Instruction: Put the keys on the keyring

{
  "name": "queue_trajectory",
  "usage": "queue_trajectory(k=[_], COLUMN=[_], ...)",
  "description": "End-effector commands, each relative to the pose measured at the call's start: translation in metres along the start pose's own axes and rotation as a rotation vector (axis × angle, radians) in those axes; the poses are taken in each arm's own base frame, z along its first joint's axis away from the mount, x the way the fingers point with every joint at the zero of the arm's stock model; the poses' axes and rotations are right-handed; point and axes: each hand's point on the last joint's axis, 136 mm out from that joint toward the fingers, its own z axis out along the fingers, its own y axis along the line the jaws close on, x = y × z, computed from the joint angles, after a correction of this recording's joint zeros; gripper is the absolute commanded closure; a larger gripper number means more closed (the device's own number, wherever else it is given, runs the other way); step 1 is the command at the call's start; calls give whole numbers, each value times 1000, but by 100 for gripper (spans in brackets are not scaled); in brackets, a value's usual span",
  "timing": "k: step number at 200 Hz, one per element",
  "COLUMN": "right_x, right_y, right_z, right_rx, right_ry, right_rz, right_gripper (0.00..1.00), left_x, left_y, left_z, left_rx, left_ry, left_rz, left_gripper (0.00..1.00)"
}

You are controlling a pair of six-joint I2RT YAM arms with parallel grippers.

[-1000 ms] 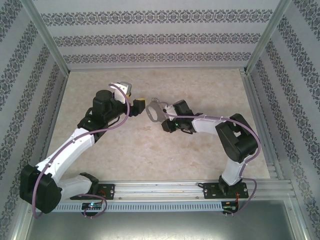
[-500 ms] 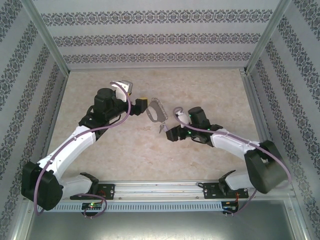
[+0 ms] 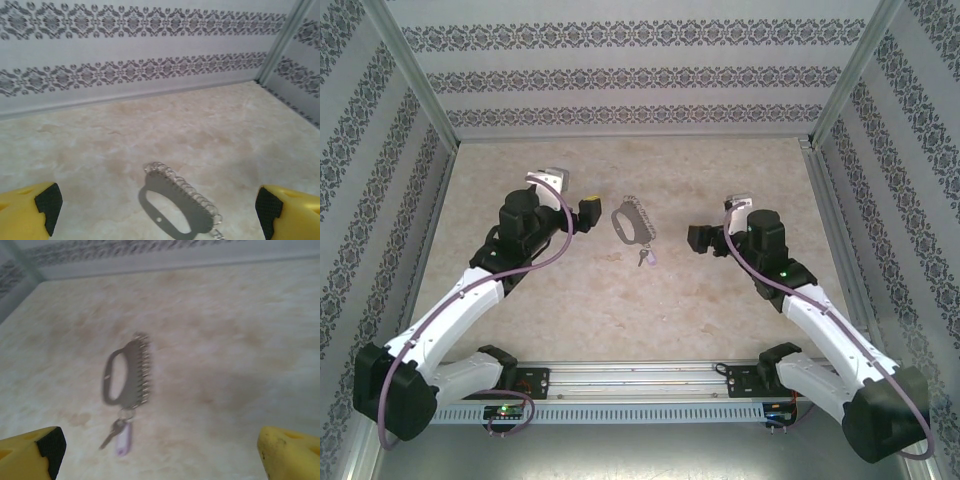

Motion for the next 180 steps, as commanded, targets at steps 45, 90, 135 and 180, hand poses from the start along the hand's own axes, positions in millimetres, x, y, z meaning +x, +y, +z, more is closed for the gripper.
queue_trajectory(k=[45,90,135,180], right_x=[-13,-2,8,19], right_y=[-99,-126,-142,-157], right_z=[-17,2,0,6], right_rx=[529,626,677,688], right_ry=[-173,-119,-101,-119], right_rz=[-37,-98,-122,-133], right_gripper=[2,2,2,2], left_x=[23,55,78,106], left_y=[52,78,115,136], left_z=[-14,-17,-34,-22], left_rx=[-260,-340,-454,-495], left_ry=[-111,-77,-78,-54], left_rz=[55,197,175,177], left_gripper=[0,0,0,0])
